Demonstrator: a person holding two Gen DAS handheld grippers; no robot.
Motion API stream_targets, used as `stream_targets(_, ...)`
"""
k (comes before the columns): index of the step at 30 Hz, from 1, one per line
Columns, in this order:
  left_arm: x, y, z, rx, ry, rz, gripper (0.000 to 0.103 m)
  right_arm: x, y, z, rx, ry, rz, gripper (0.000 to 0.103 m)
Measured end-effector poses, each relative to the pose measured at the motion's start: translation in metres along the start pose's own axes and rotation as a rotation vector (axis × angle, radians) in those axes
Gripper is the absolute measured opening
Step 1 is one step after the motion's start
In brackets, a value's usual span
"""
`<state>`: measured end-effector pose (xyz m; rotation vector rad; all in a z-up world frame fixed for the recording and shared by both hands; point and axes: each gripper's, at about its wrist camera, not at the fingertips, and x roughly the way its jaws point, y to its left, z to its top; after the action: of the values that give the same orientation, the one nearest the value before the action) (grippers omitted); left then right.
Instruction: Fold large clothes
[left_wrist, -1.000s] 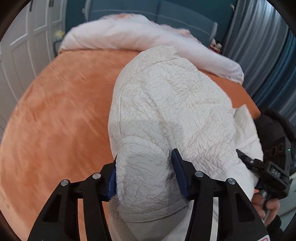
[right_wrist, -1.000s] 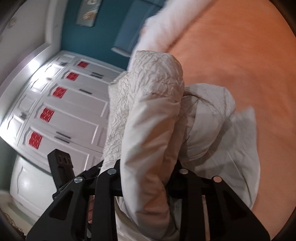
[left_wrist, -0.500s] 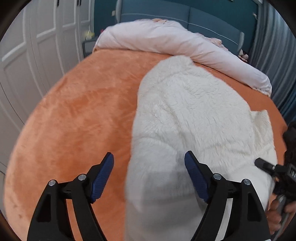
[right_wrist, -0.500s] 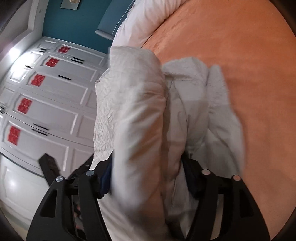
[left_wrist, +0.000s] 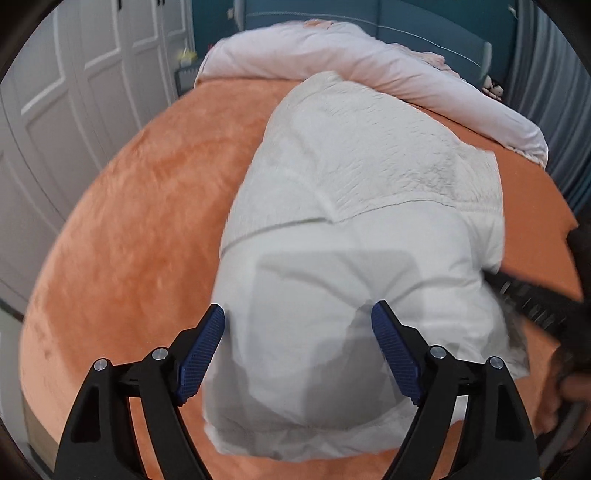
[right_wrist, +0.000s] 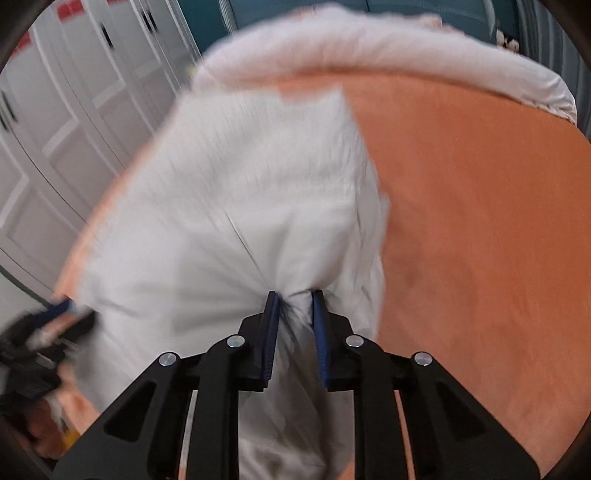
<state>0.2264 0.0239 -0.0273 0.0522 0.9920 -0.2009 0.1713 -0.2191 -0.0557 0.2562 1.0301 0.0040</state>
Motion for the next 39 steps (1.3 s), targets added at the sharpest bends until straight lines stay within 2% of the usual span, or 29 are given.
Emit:
stream_targets(3,-0.001,-0.002,-0.005,-0.011,0.009,0.012,0.082,0.008,-0.005,-0.023,0.046,0.086,0.024,0.017)
stream_targets(5,-0.002,-0.004,-0.007,-0.005,0.009,0.022,0.082,-0.003,-0.009,-0.028,0.054,0.082,-0.008,0.017)
stream_targets(6,-0.002,-0.003,-0.008,-0.004,0.009,0.026,0.082,-0.015,-0.009,-0.025,0.066,0.049,-0.035,0.017)
stream_targets(10,-0.003,-0.002,-0.009,-0.014,0.018,0.026,0.083,-0.064,0.004,0.015,0.054,-0.147,-0.055,0.018)
stream_targets(11,-0.003,-0.002,-0.01,-0.015,0.019,0.027,0.083,-0.068,0.009,0.03,0.037,-0.167,-0.043,0.018)
stream_targets(13,-0.002,-0.002,-0.01,-0.013,0.021,0.032,0.084,-0.066,0.019,0.051,0.009,-0.18,-0.041,0.018)
stream_targets(15,-0.001,-0.002,-0.01,-0.011,0.023,0.04,0.084,-0.053,0.027,0.072,-0.032,-0.188,-0.097,0.018)
stream_targets(18,0.0,-0.004,-0.01,-0.002,0.022,0.048,0.086,-0.009,0.019,0.087,-0.01,-0.119,-0.186,0.015)
stream_targets(21,0.002,-0.005,-0.012,-0.002,0.025,0.024,0.091,0.036,0.006,0.071,0.037,0.012,-0.183,0.015)
stream_targets(23,0.004,-0.007,-0.013,0.007,0.023,0.029,0.094,0.047,0.009,0.058,0.011,0.028,-0.198,0.015)
stream_targets(26,0.005,-0.003,-0.015,-0.009,0.025,0.034,0.093,0.031,0.011,0.057,0.029,0.008,-0.183,0.015)
stream_targets(28,0.001,0.002,-0.016,-0.034,0.031,0.016,0.093,-0.001,0.01,0.054,0.079,-0.047,-0.104,0.019)
stream_targets(31,-0.007,0.006,-0.024,-0.054,0.029,0.004,0.093,-0.044,0.016,0.02,0.08,-0.1,-0.005,0.019)
stream_targets(33,-0.008,0.003,-0.029,-0.057,0.028,0.013,0.093,-0.043,0.019,-0.006,0.05,-0.052,0.005,0.019)
stream_targets(36,-0.007,0.001,-0.034,-0.077,0.038,0.029,0.093,-0.006,0.015,-0.037,0.048,0.092,-0.033,0.019)
stream_targets(39,-0.017,-0.004,-0.038,-0.053,0.036,0.057,0.093,-0.022,0.01,-0.058,0.092,0.069,-0.002,0.019)
